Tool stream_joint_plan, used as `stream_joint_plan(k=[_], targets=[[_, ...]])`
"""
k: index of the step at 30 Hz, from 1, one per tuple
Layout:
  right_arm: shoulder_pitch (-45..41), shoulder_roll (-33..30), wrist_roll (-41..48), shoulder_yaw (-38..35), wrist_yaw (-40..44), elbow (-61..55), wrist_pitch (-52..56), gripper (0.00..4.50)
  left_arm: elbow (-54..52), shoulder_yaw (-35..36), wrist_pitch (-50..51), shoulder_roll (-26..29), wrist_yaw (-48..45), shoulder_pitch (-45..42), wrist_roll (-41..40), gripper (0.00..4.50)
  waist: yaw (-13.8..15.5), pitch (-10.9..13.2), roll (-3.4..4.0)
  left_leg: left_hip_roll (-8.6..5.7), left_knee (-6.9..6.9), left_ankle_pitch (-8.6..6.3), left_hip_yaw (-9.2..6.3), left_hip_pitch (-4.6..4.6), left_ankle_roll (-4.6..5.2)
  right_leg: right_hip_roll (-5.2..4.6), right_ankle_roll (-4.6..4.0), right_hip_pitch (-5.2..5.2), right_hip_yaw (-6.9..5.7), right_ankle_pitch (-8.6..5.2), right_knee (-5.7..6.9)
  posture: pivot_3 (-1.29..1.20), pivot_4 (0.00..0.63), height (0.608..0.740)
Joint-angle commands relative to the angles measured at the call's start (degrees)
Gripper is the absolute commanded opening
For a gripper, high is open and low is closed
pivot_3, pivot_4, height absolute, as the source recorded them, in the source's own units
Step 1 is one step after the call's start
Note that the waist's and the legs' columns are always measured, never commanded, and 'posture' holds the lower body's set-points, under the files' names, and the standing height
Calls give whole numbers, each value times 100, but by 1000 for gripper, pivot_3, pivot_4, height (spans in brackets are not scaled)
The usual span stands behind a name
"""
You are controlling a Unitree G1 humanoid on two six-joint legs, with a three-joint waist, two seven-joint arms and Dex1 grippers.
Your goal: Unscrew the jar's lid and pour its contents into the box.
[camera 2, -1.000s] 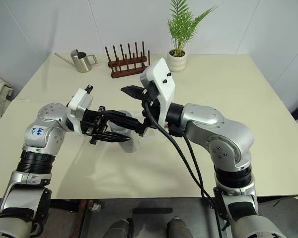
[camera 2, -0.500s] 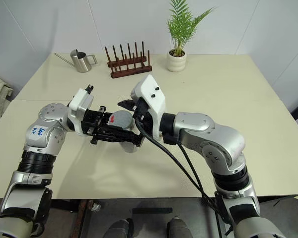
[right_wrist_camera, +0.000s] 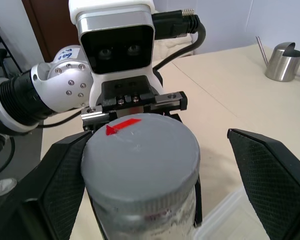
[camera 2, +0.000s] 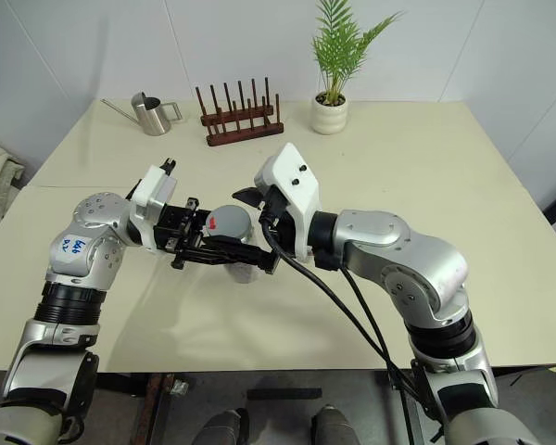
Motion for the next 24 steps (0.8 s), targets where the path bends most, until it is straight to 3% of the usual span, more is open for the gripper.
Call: stream_joint_plan(k=[1,24], targets=[[15,-100,68,-245,13,-218,-5,4473,3,47,-121,-13,-23,-156,-26,2041,-2,0,0,0,0,0,0,0,0,0,0,0,0,0,0,0,150,740],[127,-258,337,-294,138,-471,107,4473,163,28,-256,-20,-69,-226,24,2041,-1,0,0,0,0,0,0,-1,0,0,0,0,0,0,-1,0,150,740]])
